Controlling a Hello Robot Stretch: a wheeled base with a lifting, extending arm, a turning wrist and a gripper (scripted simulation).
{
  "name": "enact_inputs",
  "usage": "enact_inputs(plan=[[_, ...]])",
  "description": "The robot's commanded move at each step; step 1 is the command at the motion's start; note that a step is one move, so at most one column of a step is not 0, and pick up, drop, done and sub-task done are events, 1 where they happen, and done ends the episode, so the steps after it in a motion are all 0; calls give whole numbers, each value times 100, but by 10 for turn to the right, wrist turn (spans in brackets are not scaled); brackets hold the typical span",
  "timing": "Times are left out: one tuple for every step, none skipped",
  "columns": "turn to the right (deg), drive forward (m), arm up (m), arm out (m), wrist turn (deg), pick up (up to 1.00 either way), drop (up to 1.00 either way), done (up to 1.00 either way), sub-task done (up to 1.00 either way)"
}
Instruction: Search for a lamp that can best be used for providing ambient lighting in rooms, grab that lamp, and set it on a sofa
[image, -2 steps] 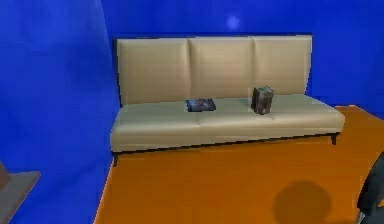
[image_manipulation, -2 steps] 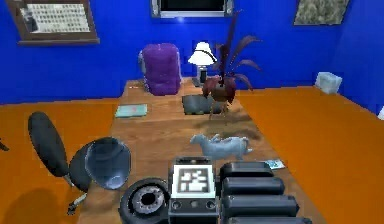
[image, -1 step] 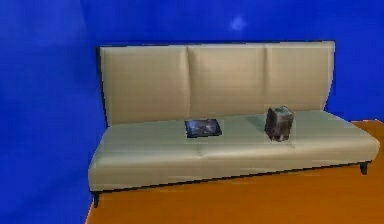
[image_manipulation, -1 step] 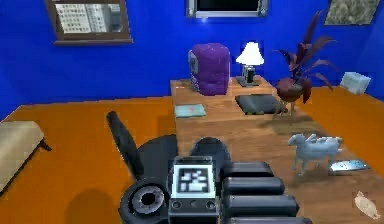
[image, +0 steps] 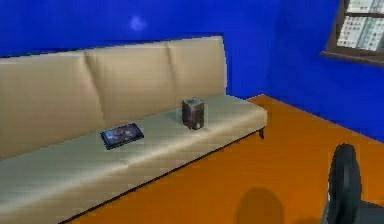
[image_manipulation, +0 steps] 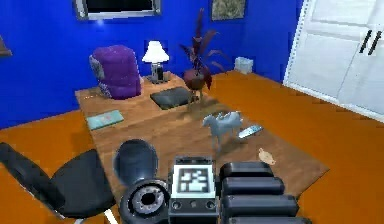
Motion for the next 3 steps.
enact_inputs(plan=[[0, 100, 0, 0, 0, 0, 0, 0, 0], [90, 0, 0, 0, 0, 0, 0, 0, 0], [0, 15, 0, 0, 0, 0, 0, 0, 0]])
